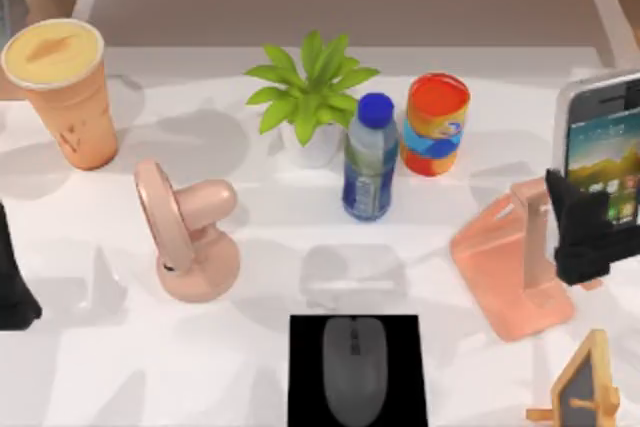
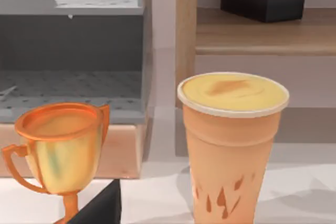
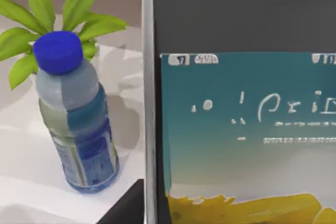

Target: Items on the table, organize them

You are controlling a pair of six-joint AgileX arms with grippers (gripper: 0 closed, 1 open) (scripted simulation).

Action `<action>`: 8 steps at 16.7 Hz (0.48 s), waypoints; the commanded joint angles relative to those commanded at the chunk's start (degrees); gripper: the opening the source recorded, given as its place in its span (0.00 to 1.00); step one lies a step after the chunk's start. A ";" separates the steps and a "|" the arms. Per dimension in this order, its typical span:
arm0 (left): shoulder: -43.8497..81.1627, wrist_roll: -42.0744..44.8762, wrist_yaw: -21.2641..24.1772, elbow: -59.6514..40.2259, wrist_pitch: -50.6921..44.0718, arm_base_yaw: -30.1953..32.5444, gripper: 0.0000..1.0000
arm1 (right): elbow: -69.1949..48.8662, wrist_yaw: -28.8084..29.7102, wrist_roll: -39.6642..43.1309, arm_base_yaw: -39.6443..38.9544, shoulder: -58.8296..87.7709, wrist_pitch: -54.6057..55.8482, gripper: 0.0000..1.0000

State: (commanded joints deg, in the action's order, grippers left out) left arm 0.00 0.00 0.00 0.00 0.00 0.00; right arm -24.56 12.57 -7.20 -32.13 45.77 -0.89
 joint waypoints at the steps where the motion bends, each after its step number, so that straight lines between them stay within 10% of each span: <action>1: 0.00 0.00 0.00 0.00 0.00 0.00 1.00 | 0.72 -0.47 0.36 -0.08 2.19 1.13 0.00; 8: 0.00 0.00 0.00 0.00 0.00 0.00 1.00 | 1.42 -1.10 1.99 0.02 7.72 5.93 0.00</action>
State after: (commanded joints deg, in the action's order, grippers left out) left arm 0.00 0.00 0.00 0.00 0.00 0.00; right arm -23.14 11.47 -5.21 -32.11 53.50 5.04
